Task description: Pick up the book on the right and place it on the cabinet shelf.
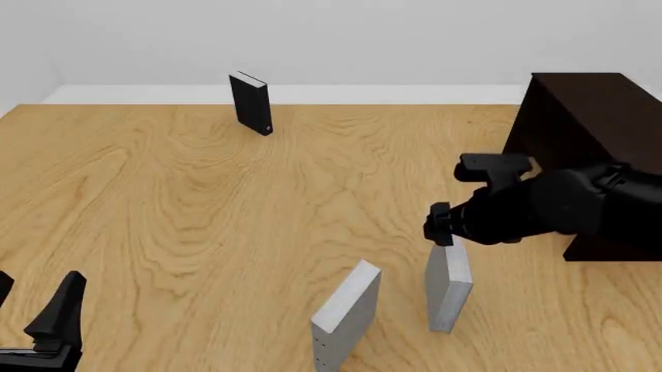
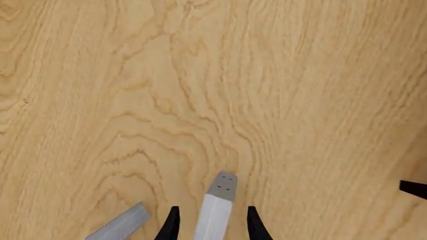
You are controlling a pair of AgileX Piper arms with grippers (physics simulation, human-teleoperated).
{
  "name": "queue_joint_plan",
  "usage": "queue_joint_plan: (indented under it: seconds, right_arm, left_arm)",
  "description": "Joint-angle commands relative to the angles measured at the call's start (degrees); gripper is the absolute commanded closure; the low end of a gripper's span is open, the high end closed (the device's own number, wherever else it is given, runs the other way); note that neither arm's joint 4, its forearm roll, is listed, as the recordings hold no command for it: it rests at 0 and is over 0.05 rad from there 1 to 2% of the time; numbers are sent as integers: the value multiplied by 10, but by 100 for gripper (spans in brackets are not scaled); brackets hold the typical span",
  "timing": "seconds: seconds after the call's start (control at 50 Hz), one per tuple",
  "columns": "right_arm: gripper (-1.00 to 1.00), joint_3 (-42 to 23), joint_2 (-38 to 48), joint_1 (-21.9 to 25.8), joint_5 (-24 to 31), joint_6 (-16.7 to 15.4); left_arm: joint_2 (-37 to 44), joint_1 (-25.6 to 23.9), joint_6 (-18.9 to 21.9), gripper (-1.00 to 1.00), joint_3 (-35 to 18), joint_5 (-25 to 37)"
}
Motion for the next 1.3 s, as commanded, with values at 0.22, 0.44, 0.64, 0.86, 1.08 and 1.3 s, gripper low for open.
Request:
queue_joint_plan:
  seconds: [0.22,0.44,0.64,0.86,1.08,1.3]
  right_arm:
    - [-100,10,22,-5,-27,-1]
    - [-100,18,34,-1,-43,6]
    - [100,16,34,8,-42,7]
    - [100,-13,15,-11,-7,-17]
    - [100,-51,-12,-19,40,-63]
    - [100,-100,-33,-24,66,-108]
  left_arm:
    - [0,0,0,-100,0,0]
    - [0,0,0,-100,0,0]
    - [0,0,0,-100,0,0]
    - [0,0,0,-100,0,0]
    - [0,0,0,-100,0,0]
    - [0,0,0,-100,0,0]
